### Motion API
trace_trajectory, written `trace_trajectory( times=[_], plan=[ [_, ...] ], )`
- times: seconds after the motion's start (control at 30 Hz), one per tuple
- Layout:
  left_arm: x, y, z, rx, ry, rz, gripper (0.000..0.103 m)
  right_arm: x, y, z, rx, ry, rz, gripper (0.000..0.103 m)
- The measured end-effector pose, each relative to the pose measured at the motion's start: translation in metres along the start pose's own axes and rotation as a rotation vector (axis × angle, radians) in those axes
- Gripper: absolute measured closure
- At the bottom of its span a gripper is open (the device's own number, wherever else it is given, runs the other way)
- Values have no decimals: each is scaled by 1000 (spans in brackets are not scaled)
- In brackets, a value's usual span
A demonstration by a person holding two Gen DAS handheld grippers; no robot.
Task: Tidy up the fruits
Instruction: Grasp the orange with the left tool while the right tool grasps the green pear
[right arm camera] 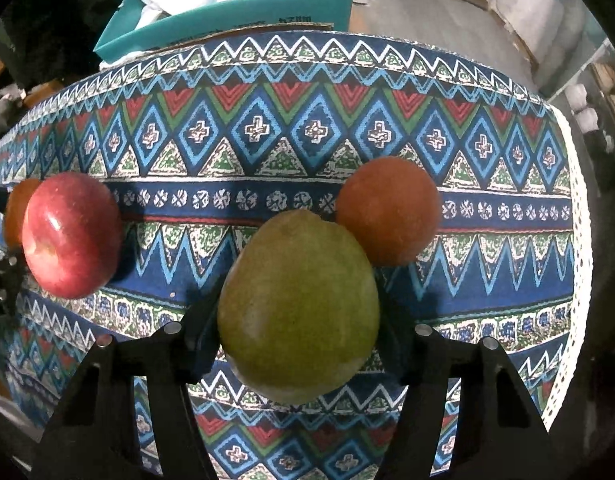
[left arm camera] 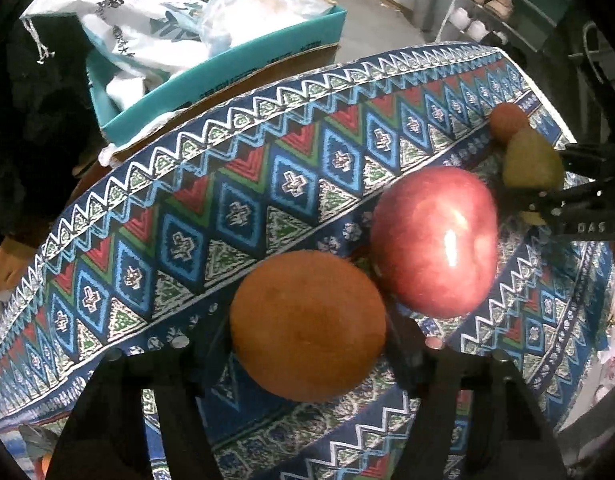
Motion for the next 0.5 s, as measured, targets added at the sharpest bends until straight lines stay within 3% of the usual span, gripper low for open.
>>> trace_trajectory(
  times=[0.33, 0.5],
  plan=[
    [14, 3, -18, -24, -35, -26, 37, 9, 41, -23, 34, -56, -63, 38],
    [20, 1, -40, -1, -54, -52, 37, 12, 64, -48, 46, -102, -96, 38]
  ],
)
Point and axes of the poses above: each gripper's, at about its wrist camera, not at the fingertips, and z roughly the way its jaws point, y to its left, x to its underside, the point moved 1 cm from there along z, roughly the way its jaws point, and after that the axes turned 14 degrees about -z, right-handed, at the moved point
